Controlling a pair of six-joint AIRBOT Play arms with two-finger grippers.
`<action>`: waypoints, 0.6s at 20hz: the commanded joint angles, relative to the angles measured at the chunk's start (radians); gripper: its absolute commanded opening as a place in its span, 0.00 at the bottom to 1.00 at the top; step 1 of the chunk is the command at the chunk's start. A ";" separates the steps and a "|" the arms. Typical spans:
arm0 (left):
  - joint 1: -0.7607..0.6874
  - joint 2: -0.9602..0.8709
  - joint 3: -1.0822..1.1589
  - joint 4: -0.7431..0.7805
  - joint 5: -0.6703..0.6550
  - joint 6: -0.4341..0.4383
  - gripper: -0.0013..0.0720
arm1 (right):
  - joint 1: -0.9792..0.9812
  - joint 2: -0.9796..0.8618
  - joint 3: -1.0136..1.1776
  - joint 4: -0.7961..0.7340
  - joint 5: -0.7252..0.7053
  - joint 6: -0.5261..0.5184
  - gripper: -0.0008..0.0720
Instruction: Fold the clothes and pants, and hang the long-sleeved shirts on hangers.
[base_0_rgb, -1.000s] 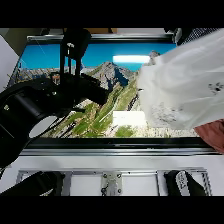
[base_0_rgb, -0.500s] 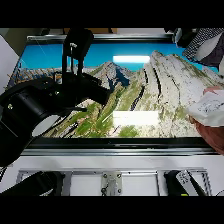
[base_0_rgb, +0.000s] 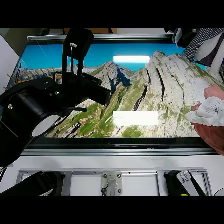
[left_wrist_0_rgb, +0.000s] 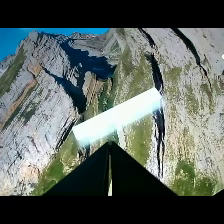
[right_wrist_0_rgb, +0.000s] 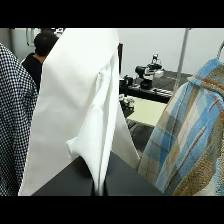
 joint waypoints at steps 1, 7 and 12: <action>0.001 0.000 0.001 0.000 0.000 0.000 0.04 | -0.003 0.013 0.003 -0.003 0.001 0.003 0.02; 0.001 0.000 0.001 0.000 0.000 0.000 0.04 | -0.003 0.036 0.003 -0.002 0.002 0.003 0.02; 0.001 0.000 0.001 0.000 0.000 0.000 0.04 | -0.003 0.082 0.003 0.001 0.040 0.003 0.02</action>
